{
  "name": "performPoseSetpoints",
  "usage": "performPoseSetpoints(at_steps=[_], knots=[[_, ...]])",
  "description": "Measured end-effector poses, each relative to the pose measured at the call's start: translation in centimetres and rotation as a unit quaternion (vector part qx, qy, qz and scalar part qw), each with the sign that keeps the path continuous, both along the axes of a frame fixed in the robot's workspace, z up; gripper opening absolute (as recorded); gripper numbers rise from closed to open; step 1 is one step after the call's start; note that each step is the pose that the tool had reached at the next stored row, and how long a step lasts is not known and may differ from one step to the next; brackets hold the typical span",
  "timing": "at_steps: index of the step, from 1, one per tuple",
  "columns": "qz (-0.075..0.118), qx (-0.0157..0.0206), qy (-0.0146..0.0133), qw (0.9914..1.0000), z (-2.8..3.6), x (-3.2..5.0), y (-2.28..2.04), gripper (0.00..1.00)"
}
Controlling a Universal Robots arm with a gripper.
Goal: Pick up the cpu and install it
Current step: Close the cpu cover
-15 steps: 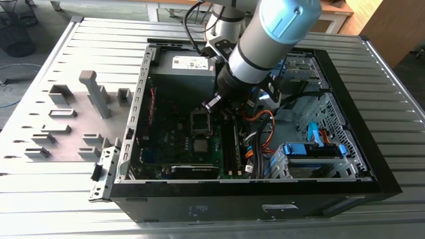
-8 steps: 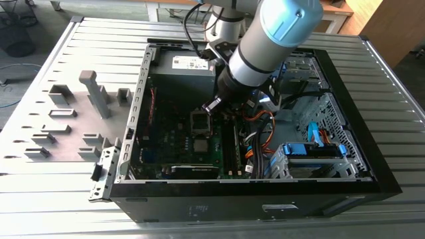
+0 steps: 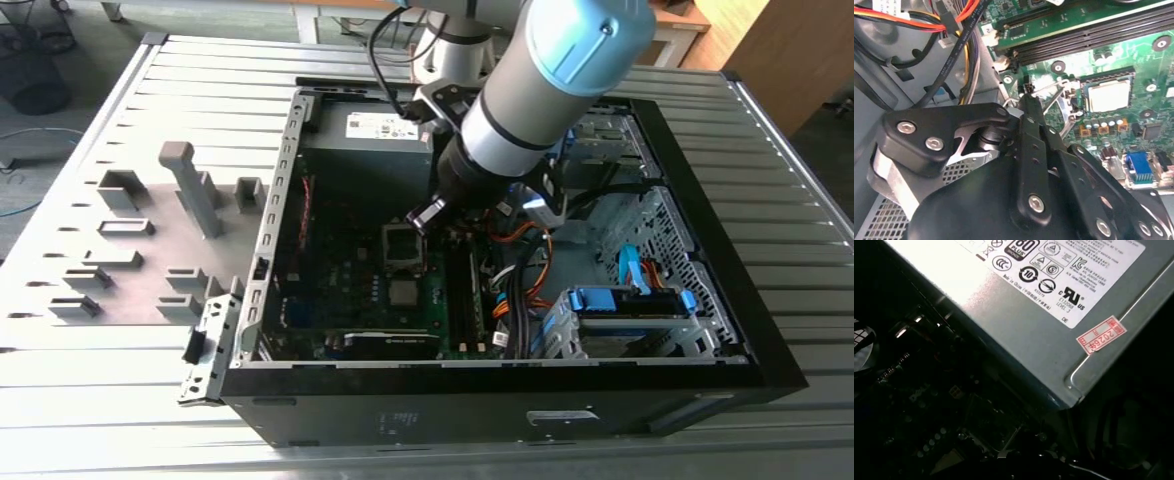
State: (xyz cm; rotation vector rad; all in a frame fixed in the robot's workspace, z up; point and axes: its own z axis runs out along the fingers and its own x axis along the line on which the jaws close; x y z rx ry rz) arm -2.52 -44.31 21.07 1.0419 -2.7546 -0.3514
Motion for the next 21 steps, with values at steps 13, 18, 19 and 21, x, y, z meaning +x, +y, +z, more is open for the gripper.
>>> performPoseSetpoints(at_steps=[13,18,19,21], knots=[[0.000,0.0000,0.0000,1.00000,0.93,0.00,-1.42,0.11],[0.000,0.0000,0.0000,1.00000,1.02,0.00,-2.09,0.11],[0.000,0.0000,0.0000,1.00000,1.03,0.00,-2.22,0.11],[0.000,0.0000,0.0000,1.00000,1.04,0.00,-2.51,0.11]])
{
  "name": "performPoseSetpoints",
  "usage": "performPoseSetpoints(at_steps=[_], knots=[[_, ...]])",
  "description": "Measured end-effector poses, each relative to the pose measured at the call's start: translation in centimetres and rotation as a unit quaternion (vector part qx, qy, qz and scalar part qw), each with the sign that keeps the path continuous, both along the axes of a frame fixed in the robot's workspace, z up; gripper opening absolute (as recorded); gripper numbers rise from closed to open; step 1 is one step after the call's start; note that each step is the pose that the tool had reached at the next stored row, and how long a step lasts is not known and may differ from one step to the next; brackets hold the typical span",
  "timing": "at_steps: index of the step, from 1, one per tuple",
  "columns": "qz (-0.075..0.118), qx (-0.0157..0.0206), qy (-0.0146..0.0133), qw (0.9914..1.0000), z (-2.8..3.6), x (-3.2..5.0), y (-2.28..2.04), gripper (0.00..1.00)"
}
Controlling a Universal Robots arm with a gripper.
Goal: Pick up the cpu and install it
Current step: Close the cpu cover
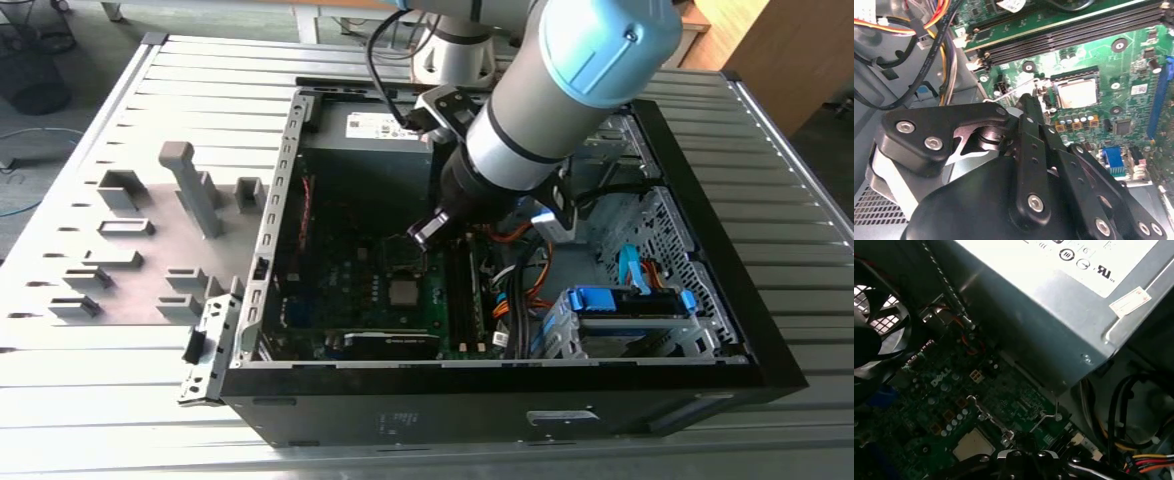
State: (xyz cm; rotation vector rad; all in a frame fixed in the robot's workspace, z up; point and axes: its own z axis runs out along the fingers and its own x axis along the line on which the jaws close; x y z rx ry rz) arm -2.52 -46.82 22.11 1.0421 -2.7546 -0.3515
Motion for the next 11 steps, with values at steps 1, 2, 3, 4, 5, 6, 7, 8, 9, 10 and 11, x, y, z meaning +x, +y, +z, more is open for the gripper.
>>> performPoseSetpoints(at_steps=[1,2,3,4,5,6,7,8,9,10,11], knots=[[0.000,0.0000,0.0000,1.00000,0.00,0.00,-0.15,0.11],[0.000,-0.0001,0.0000,1.00000,0.01,0.00,-0.31,0.11],[0.000,0.0000,0.0000,1.00000,0.00,0.00,-0.48,0.11],[0.000,0.0000,0.0000,1.00000,0.00,0.00,-0.65,0.11],[0.000,0.0000,0.0000,1.00000,0.00,0.00,-0.80,0.11],[0.000,0.0000,0.0000,1.00000,0.01,0.00,-0.95,0.11],[0.000,0.0000,0.0000,1.00000,0.00,0.00,-1.07,0.11],[0.000,0.0000,0.0000,1.00000,0.00,0.00,-1.20,0.11],[0.000,0.0000,0.0000,1.00000,0.00,0.00,-1.32,0.11],[0.000,0.0000,0.0000,1.00000,0.00,0.00,-1.44,0.11],[0.000,0.0000,0.0000,1.00000,0.00,0.00,-1.55,0.11]])
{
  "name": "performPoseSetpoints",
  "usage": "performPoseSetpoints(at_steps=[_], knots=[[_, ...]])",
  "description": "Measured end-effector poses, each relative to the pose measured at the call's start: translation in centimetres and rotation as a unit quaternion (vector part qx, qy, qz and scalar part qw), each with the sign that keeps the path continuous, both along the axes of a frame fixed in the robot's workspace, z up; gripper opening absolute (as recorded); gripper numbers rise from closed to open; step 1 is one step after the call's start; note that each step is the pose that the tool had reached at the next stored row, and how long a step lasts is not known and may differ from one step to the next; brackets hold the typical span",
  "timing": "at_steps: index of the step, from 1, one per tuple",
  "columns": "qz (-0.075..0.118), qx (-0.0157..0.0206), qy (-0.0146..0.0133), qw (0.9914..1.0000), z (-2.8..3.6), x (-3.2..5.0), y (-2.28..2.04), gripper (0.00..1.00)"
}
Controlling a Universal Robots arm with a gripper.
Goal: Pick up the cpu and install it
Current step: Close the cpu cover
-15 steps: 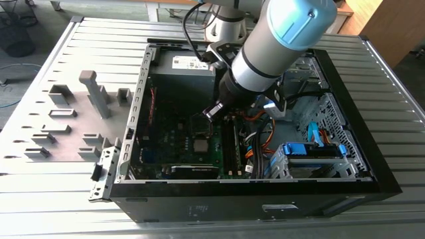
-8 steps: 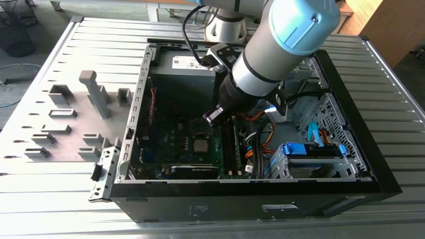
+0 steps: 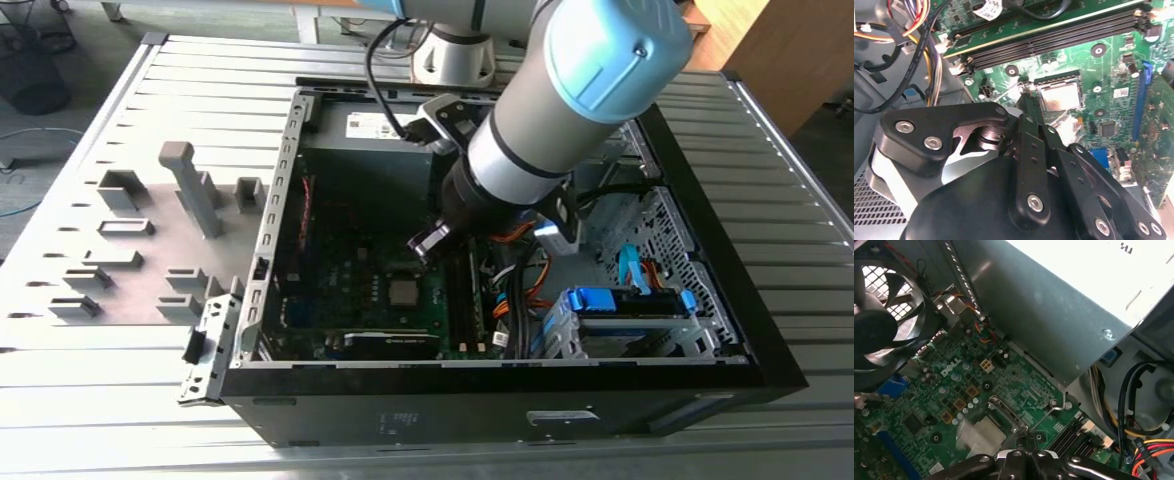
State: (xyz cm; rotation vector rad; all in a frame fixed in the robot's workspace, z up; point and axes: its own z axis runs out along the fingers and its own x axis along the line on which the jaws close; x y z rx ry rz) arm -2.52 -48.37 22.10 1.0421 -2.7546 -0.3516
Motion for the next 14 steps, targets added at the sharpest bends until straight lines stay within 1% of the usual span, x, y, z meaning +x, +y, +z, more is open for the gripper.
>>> performPoseSetpoints(at_steps=[2,4,5,6,7,9,10,12,13,14], knots=[[0.000,-0.0002,0.0000,1.00000,0.01,-0.01,-0.17,0.11],[0.000,-0.0013,-0.0001,1.00000,0.00,0.00,-0.18,0.11],[0.000,-0.0057,0.0000,0.99998,0.01,0.00,-0.17,0.11],[0.000,-0.0120,0.0000,0.99993,0.01,0.00,-0.14,0.11],[0.000,-0.0167,0.0000,0.99986,0.01,0.00,-0.10,0.11],[0.000,-0.0214,0.0000,0.99977,-0.01,0.00,-0.06,0.11],[0.000,-0.0221,0.0000,0.99976,-0.01,0.00,-0.06,0.11],[0.000,-0.0223,-0.0002,0.99975,0.00,-0.01,-0.06,0.11],[0.000,-0.0223,-0.0011,0.99975,0.00,-0.01,-0.06,0.11],[0.000,-0.0223,-0.0032,0.99975,-0.01,-0.03,-0.06,0.11]])
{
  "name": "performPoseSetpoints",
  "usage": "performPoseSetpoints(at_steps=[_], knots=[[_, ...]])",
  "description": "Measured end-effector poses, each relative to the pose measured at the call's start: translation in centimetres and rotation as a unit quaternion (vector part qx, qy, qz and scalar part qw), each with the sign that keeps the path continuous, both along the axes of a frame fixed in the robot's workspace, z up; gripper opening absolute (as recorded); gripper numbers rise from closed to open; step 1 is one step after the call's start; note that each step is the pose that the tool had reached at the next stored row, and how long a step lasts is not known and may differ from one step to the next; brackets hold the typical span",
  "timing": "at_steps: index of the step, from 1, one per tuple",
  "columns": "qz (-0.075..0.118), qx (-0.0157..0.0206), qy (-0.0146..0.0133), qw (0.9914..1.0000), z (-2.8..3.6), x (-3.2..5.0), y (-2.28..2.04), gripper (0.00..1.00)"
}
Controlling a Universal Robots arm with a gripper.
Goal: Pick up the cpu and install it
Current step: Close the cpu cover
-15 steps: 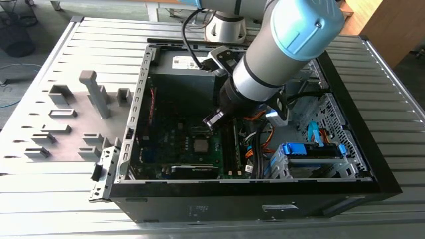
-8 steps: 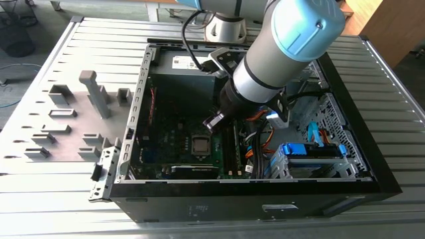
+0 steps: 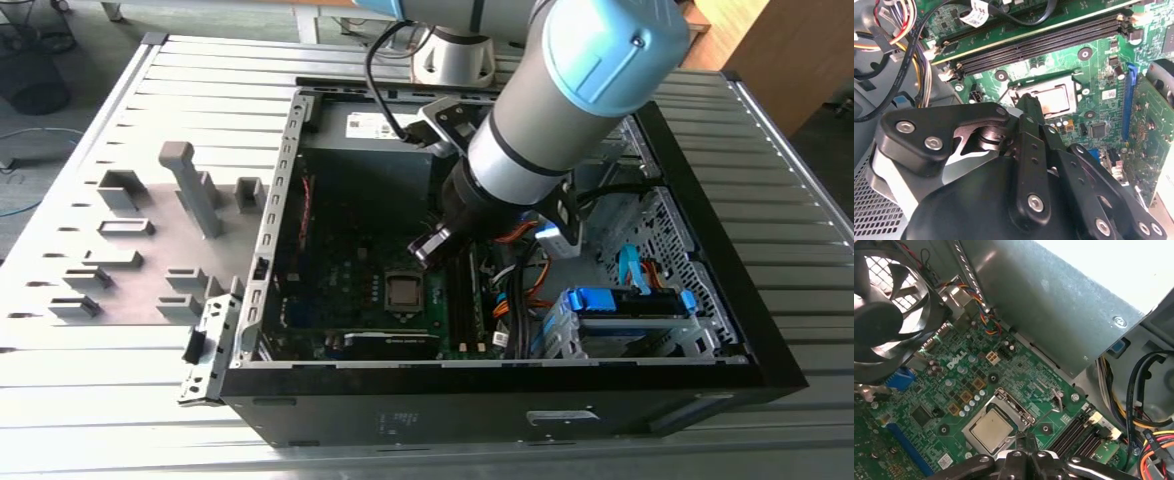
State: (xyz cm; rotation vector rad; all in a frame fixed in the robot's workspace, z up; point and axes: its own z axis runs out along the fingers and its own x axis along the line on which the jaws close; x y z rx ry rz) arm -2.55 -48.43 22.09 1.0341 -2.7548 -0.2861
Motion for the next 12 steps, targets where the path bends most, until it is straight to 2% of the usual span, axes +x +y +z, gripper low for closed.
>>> performPoseSetpoints(at_steps=[4,6,8,12], knots=[[0.006,0.0001,-0.0112,0.99992,-0.07,0.00,0.01,0.11],[0.013,0.0001,-0.0156,0.99980,-0.12,0.00,0.04,0.11],[0.021,0.0002,-0.0177,0.99962,-0.17,0.01,0.08,0.11],[0.025,0.0002,-0.0177,0.99952,-0.18,0.00,0.09,0.11]])
